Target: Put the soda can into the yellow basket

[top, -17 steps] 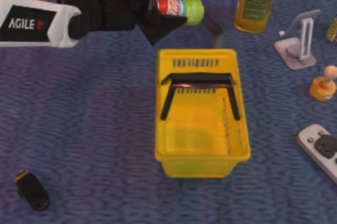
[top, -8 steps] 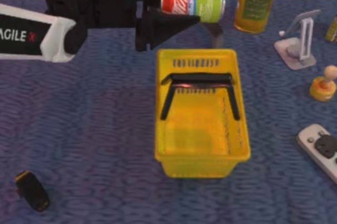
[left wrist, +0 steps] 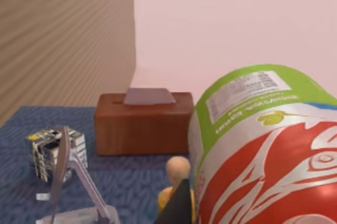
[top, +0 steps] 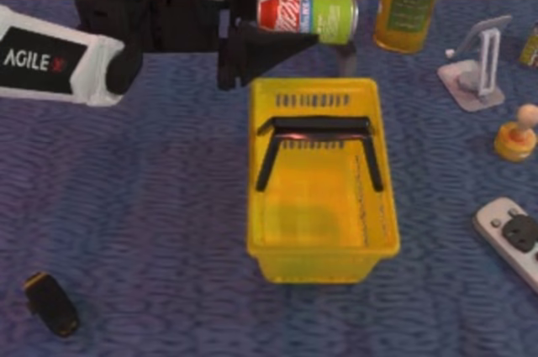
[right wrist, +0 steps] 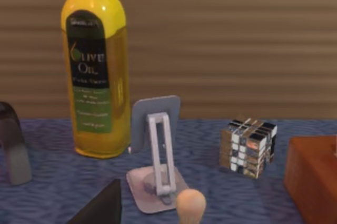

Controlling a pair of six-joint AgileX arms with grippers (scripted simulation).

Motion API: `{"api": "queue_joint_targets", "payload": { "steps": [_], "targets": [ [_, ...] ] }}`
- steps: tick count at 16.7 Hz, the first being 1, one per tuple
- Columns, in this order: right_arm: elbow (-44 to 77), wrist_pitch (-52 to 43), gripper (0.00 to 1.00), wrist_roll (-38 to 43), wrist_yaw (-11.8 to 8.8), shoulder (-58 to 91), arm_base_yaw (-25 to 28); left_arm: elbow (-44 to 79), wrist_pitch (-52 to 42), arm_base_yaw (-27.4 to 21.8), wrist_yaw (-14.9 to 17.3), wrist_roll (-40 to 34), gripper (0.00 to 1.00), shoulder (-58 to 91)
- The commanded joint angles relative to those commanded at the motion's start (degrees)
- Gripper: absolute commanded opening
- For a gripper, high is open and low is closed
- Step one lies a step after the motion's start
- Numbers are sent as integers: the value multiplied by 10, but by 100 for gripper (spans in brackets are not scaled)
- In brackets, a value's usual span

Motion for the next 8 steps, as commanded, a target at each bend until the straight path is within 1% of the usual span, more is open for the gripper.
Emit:
{"api": "queue_joint_targets", "payload": {
  "steps": [5,8],
  "targets": [
    [0,0,100,0,0,0,0,-21,127,7,1,-3,0,94],
    [0,0,100,0,0,0,0,-30,160,10,1,-4,0,123]
  ]
}}
